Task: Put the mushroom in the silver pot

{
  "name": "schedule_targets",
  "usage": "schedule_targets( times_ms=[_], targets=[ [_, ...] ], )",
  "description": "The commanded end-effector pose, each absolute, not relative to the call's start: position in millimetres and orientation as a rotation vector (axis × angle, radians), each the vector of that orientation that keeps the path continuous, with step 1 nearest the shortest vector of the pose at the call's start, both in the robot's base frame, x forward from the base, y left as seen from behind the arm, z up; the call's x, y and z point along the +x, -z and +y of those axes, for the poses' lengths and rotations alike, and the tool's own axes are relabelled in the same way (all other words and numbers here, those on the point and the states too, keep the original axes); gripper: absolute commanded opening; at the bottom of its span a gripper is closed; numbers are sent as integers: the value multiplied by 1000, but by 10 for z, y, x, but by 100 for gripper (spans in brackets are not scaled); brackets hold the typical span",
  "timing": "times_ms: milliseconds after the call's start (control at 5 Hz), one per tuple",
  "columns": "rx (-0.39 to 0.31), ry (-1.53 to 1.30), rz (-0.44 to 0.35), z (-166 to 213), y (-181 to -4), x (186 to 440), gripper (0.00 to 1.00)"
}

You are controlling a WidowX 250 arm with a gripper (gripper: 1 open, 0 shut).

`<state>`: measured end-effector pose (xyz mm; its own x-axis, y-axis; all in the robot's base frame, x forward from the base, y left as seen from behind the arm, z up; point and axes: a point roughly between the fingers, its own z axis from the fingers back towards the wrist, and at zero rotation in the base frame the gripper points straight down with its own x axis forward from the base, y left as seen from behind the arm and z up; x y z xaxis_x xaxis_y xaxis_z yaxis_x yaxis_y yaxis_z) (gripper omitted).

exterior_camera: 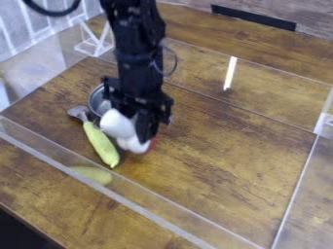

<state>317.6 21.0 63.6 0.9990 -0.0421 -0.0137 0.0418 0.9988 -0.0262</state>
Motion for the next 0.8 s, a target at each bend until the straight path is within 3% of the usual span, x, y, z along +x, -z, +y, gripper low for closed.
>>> schedule_targets(
  times_ms=[0,200,400,600],
  targets=[
    [-11,-18,-103,358,-1173,3448,0],
    [-12,-52,-99,470,-1176,3585,0],
    [-16,-88,-89,545,-1211,3597,100],
    [-20,-90,-79,483,-1149,3593,100]
  ],
)
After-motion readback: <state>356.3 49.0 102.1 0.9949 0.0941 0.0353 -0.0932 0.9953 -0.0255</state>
